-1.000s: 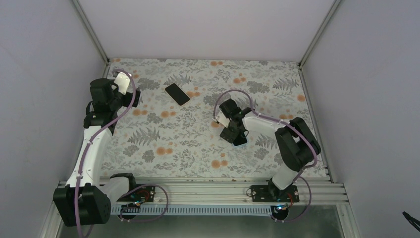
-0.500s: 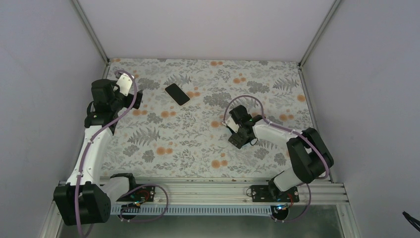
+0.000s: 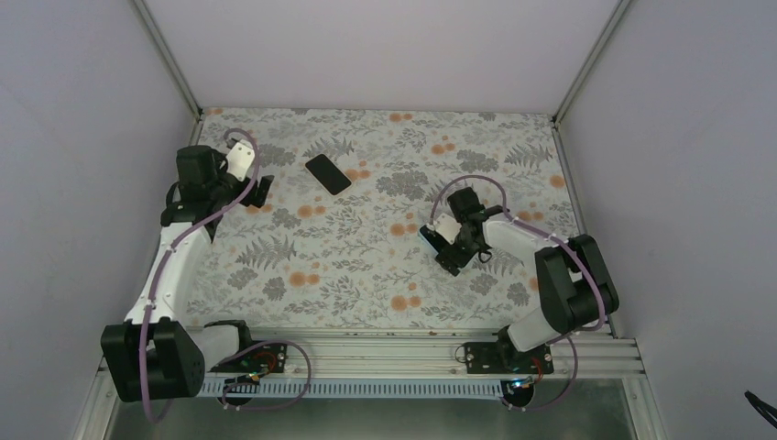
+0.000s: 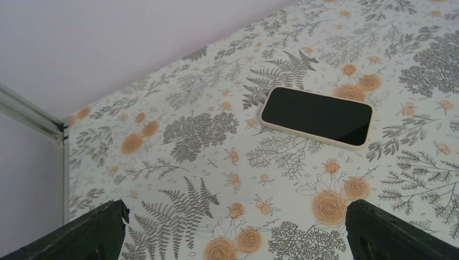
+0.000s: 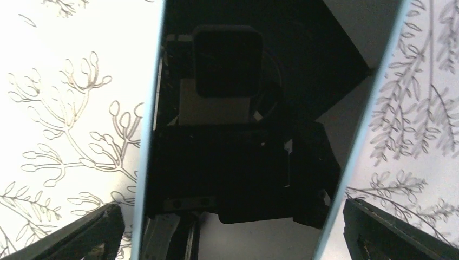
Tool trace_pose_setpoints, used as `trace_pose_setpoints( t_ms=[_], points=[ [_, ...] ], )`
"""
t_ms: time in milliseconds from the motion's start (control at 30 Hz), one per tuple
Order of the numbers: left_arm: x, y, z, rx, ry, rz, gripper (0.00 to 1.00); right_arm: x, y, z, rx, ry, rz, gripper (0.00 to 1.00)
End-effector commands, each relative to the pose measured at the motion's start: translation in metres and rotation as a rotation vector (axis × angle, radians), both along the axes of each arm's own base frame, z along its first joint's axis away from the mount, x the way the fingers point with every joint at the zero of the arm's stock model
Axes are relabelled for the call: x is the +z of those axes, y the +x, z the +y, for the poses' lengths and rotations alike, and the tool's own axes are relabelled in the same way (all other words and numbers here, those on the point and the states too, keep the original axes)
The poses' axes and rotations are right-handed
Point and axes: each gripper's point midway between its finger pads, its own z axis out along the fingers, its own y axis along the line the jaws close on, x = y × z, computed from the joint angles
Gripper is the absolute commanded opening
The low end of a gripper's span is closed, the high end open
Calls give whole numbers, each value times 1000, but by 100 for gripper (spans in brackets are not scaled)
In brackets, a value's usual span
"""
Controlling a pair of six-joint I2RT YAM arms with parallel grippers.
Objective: Take the phone out of the phone case
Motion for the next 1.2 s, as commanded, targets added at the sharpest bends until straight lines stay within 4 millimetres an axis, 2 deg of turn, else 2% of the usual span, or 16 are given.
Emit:
trace_pose_setpoints(
  t_ms=[0,167,333,400,567,700,767,867,1033,1167],
  points=[
    [6,5,-8,-82,14,9,100,-19,-21,-3,66,-27,136,100],
    [5,5,-10,-129,54,43,100,-34,-25,-3,51,-39,205,92],
    [7,4,-12,-159,80,56,100,-44,-27,-2,33,-42,238,91],
    [6,4,-13,-171,81,64,100,-49,-27,-4,17,-51,254,84],
    [7,4,-18,-206,71,76,100,-60,-25,-8,-31,-81,279,75],
    [8,3,-29,-270,35,102,100,-55,-12,-5,-38,-75,246,65],
    [10,0,-46,-353,6,129,100,-44,-2,0,-32,-54,210,61],
    [18,-4,-77,-487,-23,177,100,-12,23,16,-20,-1,107,56],
    [41,-6,-128,-706,-146,287,100,57,51,61,67,68,-123,56],
    [43,-1,-158,-785,-233,402,100,99,63,96,130,103,-276,56]
  ],
)
